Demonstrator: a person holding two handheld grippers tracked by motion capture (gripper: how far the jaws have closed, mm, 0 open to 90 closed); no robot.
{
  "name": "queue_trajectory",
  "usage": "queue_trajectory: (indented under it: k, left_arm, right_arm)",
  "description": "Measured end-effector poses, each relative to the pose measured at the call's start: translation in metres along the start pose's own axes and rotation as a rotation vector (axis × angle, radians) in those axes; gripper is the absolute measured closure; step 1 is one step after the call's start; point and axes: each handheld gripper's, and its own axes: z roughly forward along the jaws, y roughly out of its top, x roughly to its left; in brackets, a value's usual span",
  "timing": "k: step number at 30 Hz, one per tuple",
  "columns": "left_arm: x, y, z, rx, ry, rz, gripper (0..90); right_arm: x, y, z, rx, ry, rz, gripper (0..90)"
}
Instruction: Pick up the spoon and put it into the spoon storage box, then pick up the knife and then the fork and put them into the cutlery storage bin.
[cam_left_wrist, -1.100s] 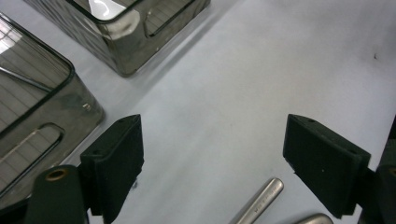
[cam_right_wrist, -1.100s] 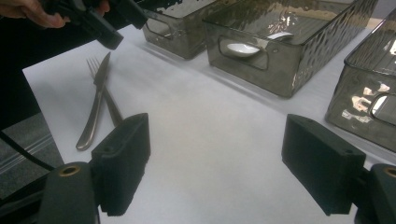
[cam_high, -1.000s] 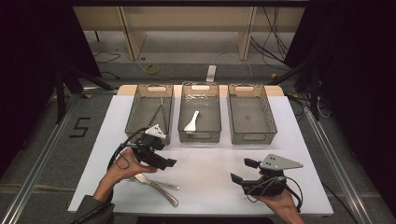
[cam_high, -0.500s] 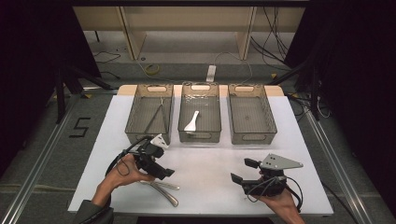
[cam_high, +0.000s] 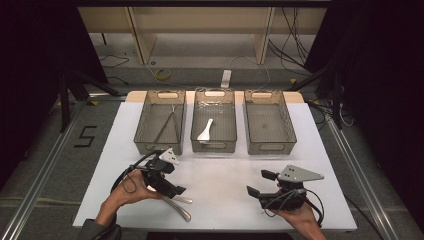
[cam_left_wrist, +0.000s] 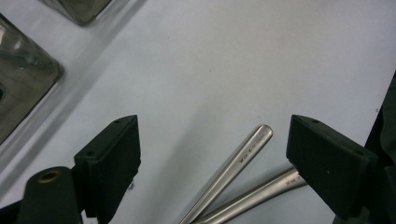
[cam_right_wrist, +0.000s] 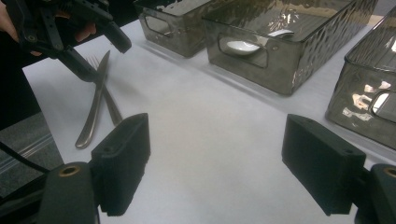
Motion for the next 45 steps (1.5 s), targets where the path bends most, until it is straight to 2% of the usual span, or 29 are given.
queue_trajectory:
  k: [8,18,22,26,29,36,39,43,44,45]
  left_arm:
    - [0.0,-0.004,-0.001,0.042,0.014,0.02,17.1]
    - [-0.001,-0.008,-0.004,0.105,0.001,0.048,18.6]
    - [-0.002,-0.01,-0.004,0.152,0.025,0.083,20.4]
    - [-0.004,-0.012,-0.003,0.181,0.02,0.114,23.9]
    - [-0.006,-0.014,-0.001,0.225,0.02,0.139,25.4]
    - [-0.009,-0.018,0.004,0.253,0.008,0.164,28.7]
    - [-0.01,-0.021,0.006,0.293,0.014,0.208,30.2]
    - [-0.01,-0.024,0.009,0.301,0.032,0.22,32.9]
    - [-0.01,-0.024,0.009,0.313,0.033,0.242,33.5]
    - [-0.011,-0.025,0.01,0.31,0.03,0.244,34.3]
  right_arm:
    - [0.0,0.0,0.0,0.0,-0.001,-0.001,24.5]
    - [0.0,0.0,0.001,0.007,0.002,-0.003,24.5]
    - [0.002,0.0,0.003,0.014,-0.003,-0.014,24.5]
    - [0.002,0.0,0.002,0.016,0.0,-0.014,24.5]
    - [0.002,0.0,0.002,0.02,0.001,-0.014,24.5]
    - [0.002,0.0,0.002,0.022,0.002,-0.016,24.5]
    - [0.002,0.0,0.002,0.021,0.002,-0.015,24.5]
    - [0.003,0.0,0.003,0.027,0.004,-0.018,24.5]
    - [0.003,0.0,0.003,0.028,0.004,-0.019,24.5]
    - [0.003,0.0,0.003,0.027,0.005,-0.019,24.5]
